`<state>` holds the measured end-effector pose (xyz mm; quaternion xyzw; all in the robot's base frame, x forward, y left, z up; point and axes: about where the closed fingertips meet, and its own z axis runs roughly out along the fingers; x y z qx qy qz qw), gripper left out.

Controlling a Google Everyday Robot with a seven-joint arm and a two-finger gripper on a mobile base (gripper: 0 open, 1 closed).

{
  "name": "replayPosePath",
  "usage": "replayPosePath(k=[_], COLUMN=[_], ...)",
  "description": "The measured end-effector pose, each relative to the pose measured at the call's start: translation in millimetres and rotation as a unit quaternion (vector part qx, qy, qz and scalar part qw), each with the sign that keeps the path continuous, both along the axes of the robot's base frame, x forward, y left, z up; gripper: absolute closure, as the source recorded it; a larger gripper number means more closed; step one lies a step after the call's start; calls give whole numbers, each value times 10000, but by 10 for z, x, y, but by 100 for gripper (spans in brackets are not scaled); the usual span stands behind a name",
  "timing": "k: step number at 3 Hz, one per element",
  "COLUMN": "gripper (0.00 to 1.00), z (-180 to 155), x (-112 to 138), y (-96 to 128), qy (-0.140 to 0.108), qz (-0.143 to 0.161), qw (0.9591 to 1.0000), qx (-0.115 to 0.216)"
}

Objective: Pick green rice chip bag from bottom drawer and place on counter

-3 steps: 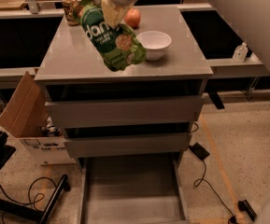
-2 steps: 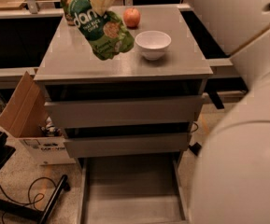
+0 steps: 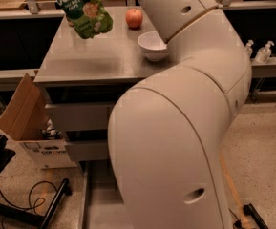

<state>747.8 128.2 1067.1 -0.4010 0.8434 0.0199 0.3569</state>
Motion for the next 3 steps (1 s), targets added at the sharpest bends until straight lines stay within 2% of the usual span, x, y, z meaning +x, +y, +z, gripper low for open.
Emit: replayPosePath(k=[2,3], gripper=[53,21], z=[-6,-43], x=[9,28], y=[14,42], qy=[-9,0], qz=[27,40], qw=[10000,10000], qx=[9,3])
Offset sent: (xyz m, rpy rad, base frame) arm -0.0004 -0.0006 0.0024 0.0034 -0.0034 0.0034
